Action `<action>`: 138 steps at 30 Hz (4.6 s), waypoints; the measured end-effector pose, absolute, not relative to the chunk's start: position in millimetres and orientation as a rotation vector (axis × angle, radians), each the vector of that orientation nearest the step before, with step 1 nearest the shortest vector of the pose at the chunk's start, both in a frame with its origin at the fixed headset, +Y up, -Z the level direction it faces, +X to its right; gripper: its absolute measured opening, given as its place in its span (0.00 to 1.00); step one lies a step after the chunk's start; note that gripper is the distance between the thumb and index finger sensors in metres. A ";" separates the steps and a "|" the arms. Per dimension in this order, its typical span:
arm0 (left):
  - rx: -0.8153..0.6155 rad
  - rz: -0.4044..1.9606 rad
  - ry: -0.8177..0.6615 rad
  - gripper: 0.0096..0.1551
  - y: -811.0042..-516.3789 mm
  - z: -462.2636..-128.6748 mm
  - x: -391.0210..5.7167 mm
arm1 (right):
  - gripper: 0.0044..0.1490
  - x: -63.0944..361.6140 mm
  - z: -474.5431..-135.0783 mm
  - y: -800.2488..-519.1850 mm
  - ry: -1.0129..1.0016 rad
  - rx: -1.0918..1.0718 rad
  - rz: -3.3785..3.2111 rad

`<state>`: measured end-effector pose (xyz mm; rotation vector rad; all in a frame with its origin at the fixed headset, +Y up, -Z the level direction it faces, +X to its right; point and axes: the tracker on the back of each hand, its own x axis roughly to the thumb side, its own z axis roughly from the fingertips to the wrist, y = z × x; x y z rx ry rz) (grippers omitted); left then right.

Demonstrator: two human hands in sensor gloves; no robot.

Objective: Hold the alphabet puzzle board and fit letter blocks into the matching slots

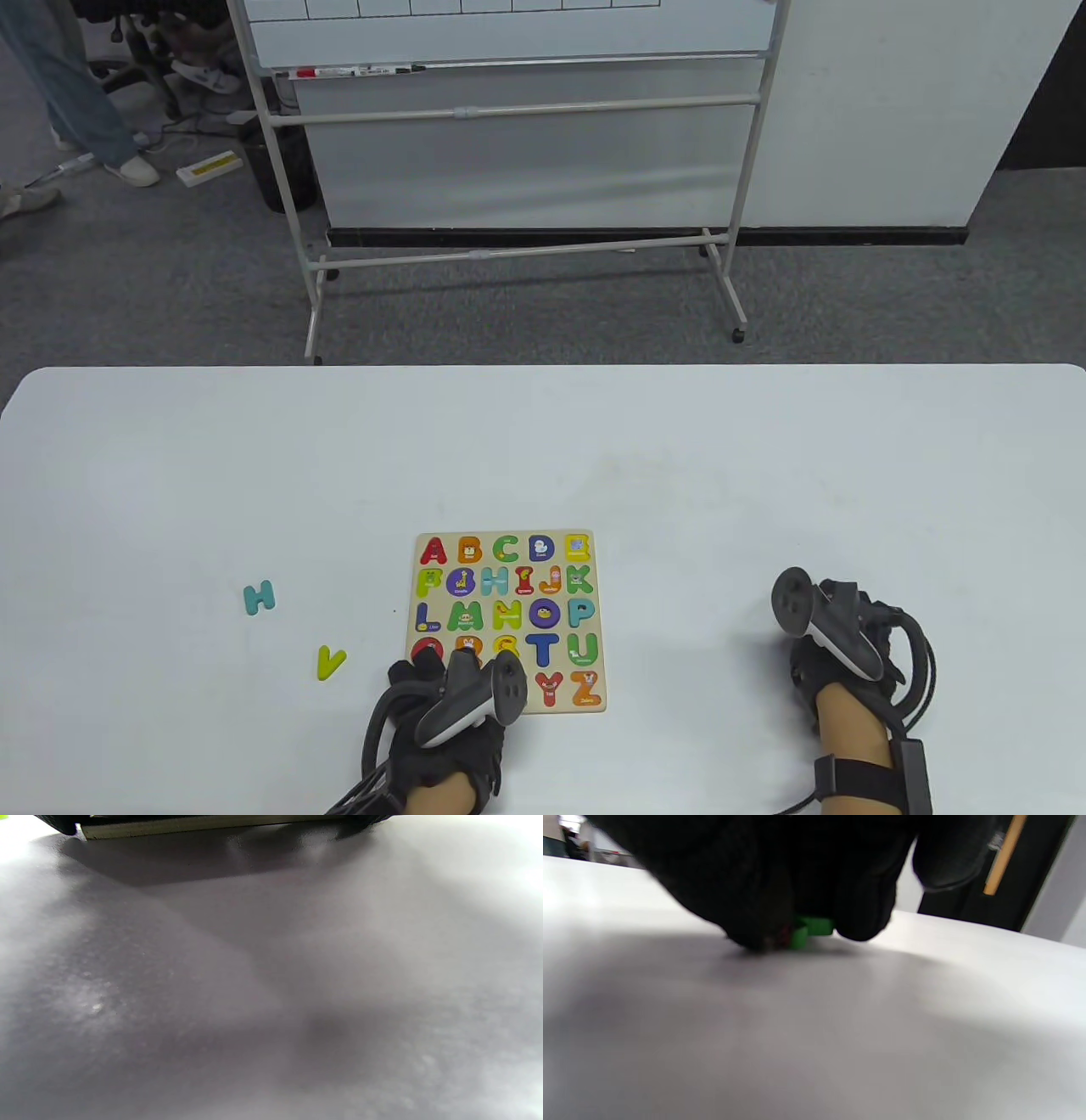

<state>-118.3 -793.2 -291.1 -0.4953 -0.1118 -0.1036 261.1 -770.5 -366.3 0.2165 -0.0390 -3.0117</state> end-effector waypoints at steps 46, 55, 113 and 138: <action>-0.500 -0.064 -0.105 0.48 -794.6 -291.2 -121.6 | 0.33 46.9 -436.3 -763.0 -0.078 -0.556 -3.236; -0.500 -0.066 -0.105 0.48 -794.7 -291.2 -121.8 | 0.29 48.2 -434.4 -762.9 -0.036 -0.542 -3.252; -0.508 -0.077 -0.107 0.48 -794.1 -292.3 -121.1 | 0.49 84.0 -324.0 -764.4 -0.352 -0.997 -3.083; -0.486 -0.069 -0.095 0.48 -795.9 -290.1 -121.6 | 0.55 75.8 -288.1 -819.7 -0.729 -1.049 -2.659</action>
